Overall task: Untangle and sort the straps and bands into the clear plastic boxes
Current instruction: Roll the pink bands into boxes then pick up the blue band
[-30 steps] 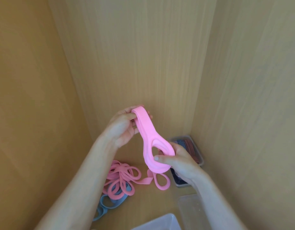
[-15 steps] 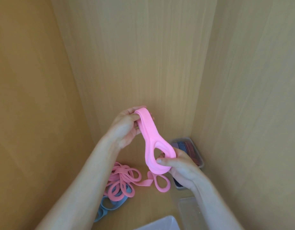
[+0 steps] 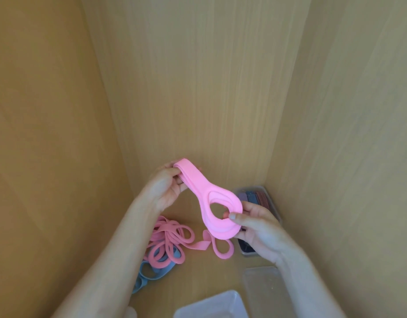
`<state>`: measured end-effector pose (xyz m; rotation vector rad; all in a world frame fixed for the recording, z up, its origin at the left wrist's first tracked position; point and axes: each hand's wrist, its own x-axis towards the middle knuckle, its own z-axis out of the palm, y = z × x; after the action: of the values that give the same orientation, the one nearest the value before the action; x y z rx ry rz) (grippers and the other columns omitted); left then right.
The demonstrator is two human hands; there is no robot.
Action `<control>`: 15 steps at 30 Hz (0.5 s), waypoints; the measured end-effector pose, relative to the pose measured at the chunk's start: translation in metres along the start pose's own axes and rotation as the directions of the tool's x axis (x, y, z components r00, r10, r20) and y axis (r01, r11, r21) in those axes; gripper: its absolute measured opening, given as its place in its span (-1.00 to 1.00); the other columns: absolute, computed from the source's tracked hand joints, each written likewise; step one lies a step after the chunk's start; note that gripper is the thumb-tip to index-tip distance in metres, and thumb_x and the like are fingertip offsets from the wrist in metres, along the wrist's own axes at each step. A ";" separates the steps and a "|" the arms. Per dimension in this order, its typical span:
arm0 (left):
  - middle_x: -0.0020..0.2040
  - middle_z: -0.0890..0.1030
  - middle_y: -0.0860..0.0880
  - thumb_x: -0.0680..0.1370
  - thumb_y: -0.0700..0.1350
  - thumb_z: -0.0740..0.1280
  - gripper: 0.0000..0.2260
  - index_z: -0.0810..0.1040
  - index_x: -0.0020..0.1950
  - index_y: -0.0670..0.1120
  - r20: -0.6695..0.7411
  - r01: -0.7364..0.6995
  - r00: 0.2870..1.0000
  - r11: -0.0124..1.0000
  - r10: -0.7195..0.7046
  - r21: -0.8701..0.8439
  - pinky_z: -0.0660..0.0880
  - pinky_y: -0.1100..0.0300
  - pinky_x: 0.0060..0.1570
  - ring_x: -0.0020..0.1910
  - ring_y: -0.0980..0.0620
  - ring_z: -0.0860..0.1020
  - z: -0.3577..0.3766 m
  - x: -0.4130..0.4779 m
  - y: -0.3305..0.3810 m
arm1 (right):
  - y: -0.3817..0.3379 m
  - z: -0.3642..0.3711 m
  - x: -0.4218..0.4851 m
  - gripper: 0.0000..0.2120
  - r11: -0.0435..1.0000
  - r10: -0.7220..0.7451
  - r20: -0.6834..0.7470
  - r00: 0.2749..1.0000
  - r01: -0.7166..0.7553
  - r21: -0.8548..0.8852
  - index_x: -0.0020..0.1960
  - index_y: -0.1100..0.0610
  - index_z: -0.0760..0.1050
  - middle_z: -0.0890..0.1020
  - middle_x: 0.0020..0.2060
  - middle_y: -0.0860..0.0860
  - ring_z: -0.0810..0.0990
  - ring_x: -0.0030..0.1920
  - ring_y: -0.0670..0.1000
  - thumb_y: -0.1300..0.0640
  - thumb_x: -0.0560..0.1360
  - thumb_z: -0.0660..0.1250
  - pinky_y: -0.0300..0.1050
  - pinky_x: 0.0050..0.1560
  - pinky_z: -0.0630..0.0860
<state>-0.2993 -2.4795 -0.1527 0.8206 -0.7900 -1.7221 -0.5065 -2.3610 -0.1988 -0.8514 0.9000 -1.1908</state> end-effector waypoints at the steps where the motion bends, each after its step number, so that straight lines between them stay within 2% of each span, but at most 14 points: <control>1: 0.14 0.61 -0.36 0.68 -0.38 0.07 -0.72 0.45 0.33 -0.30 -0.020 0.003 1.000 1.000 -0.002 0.004 0.66 -0.05 -0.04 0.05 -0.21 0.65 -0.005 0.000 -0.005 | -0.002 0.000 -0.001 -0.68 0.999 0.001 -0.011 1.000 -0.001 -0.036 0.15 0.30 0.59 0.70 -0.05 0.18 0.69 0.02 0.15 0.31 0.41 0.48 0.06 0.01 0.63; 4: 0.10 0.65 -0.22 0.66 -0.38 0.13 -0.73 0.51 0.28 -0.22 -0.076 0.002 0.997 0.994 0.006 0.112 0.64 -0.02 0.00 0.03 -0.12 0.64 -0.020 -0.004 -0.026 | -0.009 0.000 -0.005 -0.67 0.993 0.026 -0.039 0.999 -0.031 -0.118 0.15 0.26 0.64 0.70 0.02 0.21 0.68 0.04 0.16 0.25 0.40 0.50 0.06 0.03 0.62; 6: 0.12 0.68 -0.15 0.63 -0.39 0.20 -0.73 0.56 0.25 -0.16 -0.085 -0.013 0.996 0.958 0.039 0.285 0.60 0.02 0.11 0.07 -0.08 0.66 -0.032 -0.008 -0.042 | -0.015 0.000 -0.007 -0.66 0.986 0.049 -0.045 0.998 -0.056 -0.158 0.16 0.24 0.65 0.69 0.07 0.24 0.68 0.06 0.16 0.21 0.40 0.46 0.09 0.04 0.63; 9: 0.14 0.70 -0.02 0.59 -0.37 0.29 -0.68 0.59 0.24 -0.05 -0.034 -0.048 0.996 0.831 0.080 0.554 0.57 0.06 0.22 0.14 0.03 0.66 -0.044 -0.017 -0.061 | -0.023 -0.001 -0.010 -0.68 0.981 0.074 -0.031 0.997 -0.078 -0.178 0.17 0.24 0.66 0.69 0.07 0.25 0.69 0.02 0.13 0.20 0.43 0.44 0.03 -0.03 0.65; 12: 0.09 0.70 0.02 0.57 -0.38 0.24 -0.60 0.58 0.19 0.08 0.022 -0.095 0.994 0.706 0.111 0.702 0.57 0.04 0.12 0.02 -0.01 0.64 -0.043 -0.028 -0.069 | -0.027 -0.001 -0.010 -0.67 0.978 0.083 -0.031 0.996 -0.087 -0.187 0.17 0.25 0.65 0.68 0.05 0.24 0.65 0.00 0.13 0.20 0.43 0.44 0.00 -0.07 0.65; 13: 0.12 0.68 0.02 0.55 -0.40 0.23 -0.57 0.54 0.27 0.05 0.037 -0.106 0.993 0.691 0.114 0.715 0.56 -0.01 0.05 -0.03 -0.04 0.62 -0.043 -0.031 -0.072 | -0.028 -0.001 -0.010 -0.66 0.979 0.083 -0.027 0.996 -0.087 -0.186 0.18 0.26 0.65 0.67 0.06 0.25 0.64 0.01 0.14 0.19 0.43 0.44 0.00 -0.07 0.65; 15: 0.25 0.54 0.13 0.50 -0.40 0.27 -0.36 0.31 0.52 0.03 0.061 -0.105 0.994 0.674 0.088 0.731 0.58 -0.11 -0.01 -0.05 -0.09 0.63 -0.042 -0.035 -0.078 | -0.028 -0.001 -0.009 -0.65 0.980 0.080 -0.016 0.997 -0.082 -0.182 0.18 0.26 0.65 0.67 0.09 0.26 0.65 0.04 0.14 0.18 0.42 0.44 0.01 -0.05 0.64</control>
<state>-0.2956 -2.4306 -0.2347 1.2659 -1.5687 -1.2848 -0.5197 -2.3566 -0.1725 -0.9482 1.0536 -1.0529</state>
